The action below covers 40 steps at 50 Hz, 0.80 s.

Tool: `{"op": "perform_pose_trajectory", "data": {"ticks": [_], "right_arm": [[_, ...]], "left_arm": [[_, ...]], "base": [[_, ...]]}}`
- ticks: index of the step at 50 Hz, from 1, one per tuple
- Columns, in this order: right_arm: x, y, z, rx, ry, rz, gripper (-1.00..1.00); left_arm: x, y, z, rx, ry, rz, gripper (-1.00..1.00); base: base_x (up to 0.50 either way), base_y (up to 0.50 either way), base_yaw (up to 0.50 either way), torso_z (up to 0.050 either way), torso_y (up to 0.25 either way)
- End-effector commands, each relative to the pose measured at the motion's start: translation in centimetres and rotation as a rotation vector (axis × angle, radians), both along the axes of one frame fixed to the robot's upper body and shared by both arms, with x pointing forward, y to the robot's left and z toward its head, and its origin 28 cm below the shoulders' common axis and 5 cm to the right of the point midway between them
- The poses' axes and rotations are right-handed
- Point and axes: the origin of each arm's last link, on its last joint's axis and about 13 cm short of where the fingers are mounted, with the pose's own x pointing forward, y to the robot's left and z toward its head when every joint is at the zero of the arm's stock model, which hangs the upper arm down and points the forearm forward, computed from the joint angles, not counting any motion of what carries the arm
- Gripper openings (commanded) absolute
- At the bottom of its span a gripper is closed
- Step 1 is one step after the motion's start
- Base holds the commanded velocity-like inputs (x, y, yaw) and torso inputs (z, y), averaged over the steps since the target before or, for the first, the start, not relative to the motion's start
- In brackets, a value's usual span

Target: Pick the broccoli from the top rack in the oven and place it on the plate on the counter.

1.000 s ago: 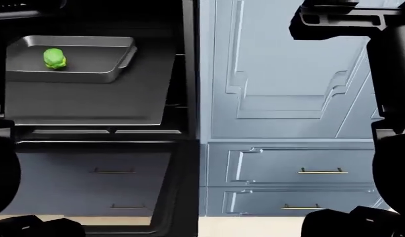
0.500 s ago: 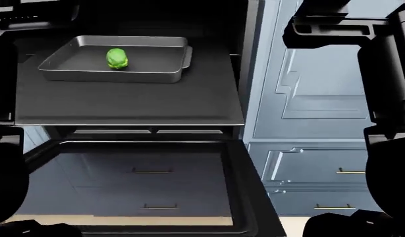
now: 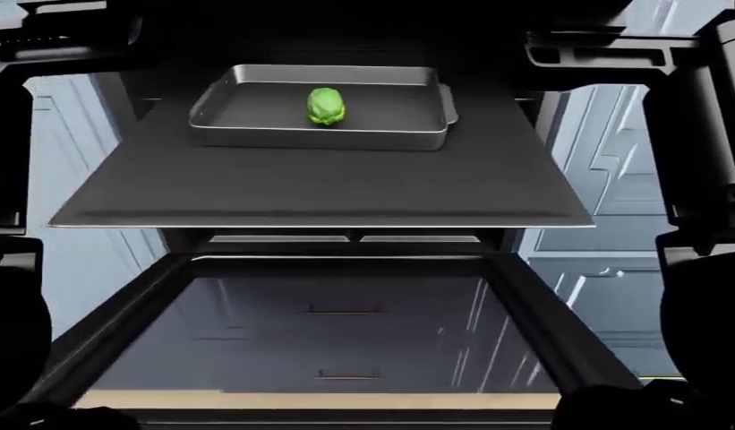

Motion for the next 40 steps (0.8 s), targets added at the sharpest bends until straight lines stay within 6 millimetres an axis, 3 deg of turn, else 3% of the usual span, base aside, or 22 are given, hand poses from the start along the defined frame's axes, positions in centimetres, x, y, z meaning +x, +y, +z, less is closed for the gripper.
{"op": "perform_pose_trajectory", "data": {"ticks": [1, 18, 24, 40], "right_arm": [[0.03, 0.11, 0.04, -0.001, 0.001, 0.006, 1.0], [0.05, -0.02, -0.02, -0.002, -0.019, -0.017, 1.0], [0.24, -0.03, -0.26, 0.001, -0.003, -0.022, 1.0], [0.15, 0.13, -0.57, -0.01, 0.023, -0.004, 1.0]], "left_arm": [[-0.07, 0.02, 0.02, -0.002, 0.0, 0.002, 1.0], [-0.04, 0.02, -0.14, -0.006, 0.002, 0.003, 1.0], [-0.06, 0.01, -0.18, -0.006, 0.002, 0.002, 1.0], [-0.12, -0.12, -0.21, -0.008, 0.0, -0.004, 1.0]], "base": [[0.0, 0.5, 0.0, 0.0, 0.0], [0.0, 0.5, 0.0, 0.0, 0.0], [0.04, 0.0, 0.0, 0.0, 0.0], [0.5, -0.16, 0.0, 0.0, 0.0]]}}
